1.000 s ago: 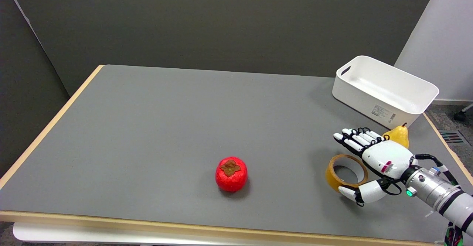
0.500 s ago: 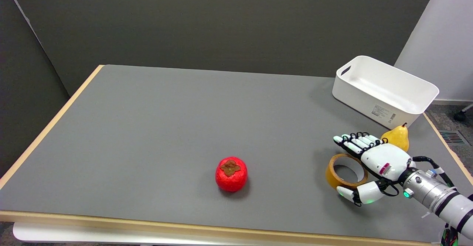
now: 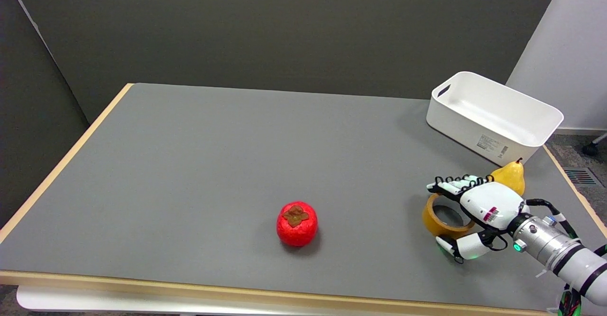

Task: Pick up the yellow tape.

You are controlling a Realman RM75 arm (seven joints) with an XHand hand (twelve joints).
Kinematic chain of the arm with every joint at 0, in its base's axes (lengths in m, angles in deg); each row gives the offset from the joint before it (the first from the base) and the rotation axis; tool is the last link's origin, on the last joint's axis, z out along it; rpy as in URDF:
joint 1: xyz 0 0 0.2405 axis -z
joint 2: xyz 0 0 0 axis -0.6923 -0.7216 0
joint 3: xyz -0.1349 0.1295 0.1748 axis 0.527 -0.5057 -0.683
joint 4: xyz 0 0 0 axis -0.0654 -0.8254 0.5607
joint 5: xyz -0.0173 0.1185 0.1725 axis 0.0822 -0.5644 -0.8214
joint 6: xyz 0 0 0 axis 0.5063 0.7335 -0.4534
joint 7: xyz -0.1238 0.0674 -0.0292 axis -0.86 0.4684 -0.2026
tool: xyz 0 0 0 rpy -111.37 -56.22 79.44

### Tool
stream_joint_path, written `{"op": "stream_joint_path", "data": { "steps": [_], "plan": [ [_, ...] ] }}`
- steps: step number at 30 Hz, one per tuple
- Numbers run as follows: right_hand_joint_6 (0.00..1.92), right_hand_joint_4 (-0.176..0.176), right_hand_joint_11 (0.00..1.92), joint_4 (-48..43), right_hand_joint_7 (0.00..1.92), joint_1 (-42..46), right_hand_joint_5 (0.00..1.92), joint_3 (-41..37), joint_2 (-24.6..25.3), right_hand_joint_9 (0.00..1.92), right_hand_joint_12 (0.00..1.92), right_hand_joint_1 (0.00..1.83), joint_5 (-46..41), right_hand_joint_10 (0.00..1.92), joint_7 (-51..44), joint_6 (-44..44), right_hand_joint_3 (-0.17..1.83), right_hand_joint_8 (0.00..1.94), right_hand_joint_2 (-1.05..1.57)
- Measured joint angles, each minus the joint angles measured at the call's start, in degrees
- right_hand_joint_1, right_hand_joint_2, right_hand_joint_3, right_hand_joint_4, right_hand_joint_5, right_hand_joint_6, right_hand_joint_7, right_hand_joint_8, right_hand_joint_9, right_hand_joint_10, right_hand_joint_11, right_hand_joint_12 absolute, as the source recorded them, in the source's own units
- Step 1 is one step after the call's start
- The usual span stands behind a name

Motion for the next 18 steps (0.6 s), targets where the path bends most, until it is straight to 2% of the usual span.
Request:
{"op": "stream_joint_path", "data": {
  "steps": [2, 3, 4, 7, 13, 18],
  "plan": [
    [1.5, -0.106, 0.66, 0.11, 0.83, -0.39, 0.54, 0.26, 0.01, 0.78, 1.8, 1.17, -0.02, 1.24, 0.01, 0.28, 0.1, 1.39, 1.22],
    [1.52, -0.117, 0.66, 0.16, 0.84, -0.55, 0.55, 0.34, 0.01, 0.79, 1.83, 1.16, -0.02, 1.26, 0.02, 0.42, 0.12, 1.39, 1.22],
    [1.52, -0.112, 0.66, 0.19, 0.84, -0.73, 0.56, 0.41, 0.01, 0.8, 1.86, 1.17, -0.03, 1.27, 0.03, 0.63, 0.16, 1.39, 1.2],
    [1.47, -0.123, 0.67, 0.27, 0.85, -1.2, 0.6, 0.84, 0.01, 0.84, 1.92, 1.18, -0.04, 1.34, 0.02, 0.81, 0.34, 1.44, 1.1],
    [1.48, -0.127, 0.71, 0.32, 0.86, -2.2, 0.62, 1.51, -0.14, 0.84, 1.92, 1.19, 0.11, 1.46, -0.14, 0.97, 0.52, 1.5, 1.01],
    [1.48, -0.115, 0.74, 0.02, 0.86, -3.33, 0.63, 1.6, -0.39, 0.84, 1.92, 1.18, 0.14, 1.49, -0.27, 1.63, 0.55, 1.49, 1.0]
  ]
}}
